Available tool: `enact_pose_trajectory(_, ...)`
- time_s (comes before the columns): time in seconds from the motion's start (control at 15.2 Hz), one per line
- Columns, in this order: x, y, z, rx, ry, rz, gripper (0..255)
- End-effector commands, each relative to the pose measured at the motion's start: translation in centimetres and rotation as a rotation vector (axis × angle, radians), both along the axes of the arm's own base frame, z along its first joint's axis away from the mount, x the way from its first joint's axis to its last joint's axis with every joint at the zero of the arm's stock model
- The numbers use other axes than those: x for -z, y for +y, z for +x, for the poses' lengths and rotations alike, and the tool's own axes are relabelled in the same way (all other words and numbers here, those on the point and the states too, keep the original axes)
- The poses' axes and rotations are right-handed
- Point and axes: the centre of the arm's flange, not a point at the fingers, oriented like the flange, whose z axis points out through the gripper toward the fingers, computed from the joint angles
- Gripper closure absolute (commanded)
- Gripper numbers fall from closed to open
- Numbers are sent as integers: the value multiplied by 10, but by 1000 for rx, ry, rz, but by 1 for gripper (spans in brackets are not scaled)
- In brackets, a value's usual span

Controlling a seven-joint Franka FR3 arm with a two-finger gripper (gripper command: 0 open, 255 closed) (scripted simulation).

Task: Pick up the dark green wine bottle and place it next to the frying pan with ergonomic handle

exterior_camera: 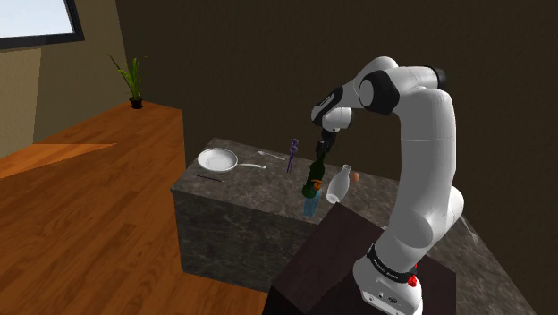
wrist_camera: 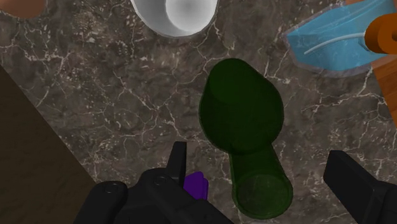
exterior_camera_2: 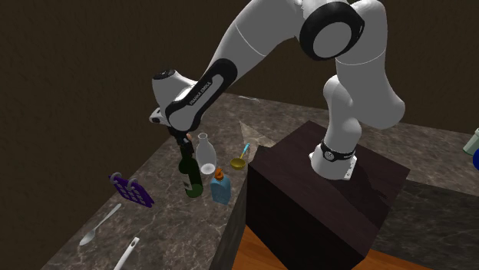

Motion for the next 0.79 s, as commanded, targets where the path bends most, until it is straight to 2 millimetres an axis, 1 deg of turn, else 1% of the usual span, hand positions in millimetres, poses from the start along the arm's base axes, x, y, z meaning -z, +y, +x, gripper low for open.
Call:
enact_pose_trajectory(0.0, 0, 0, 0, 0, 0, 0, 0)
enact_pose_trajectory(0.2, 0, 0, 0, 0, 0, 0, 0)
enact_pose_trajectory(0.26, 0, 0, 0, 0, 0, 0, 255)
enact_pose_trajectory(0.73, 0, 0, 0, 0, 0, 0, 255)
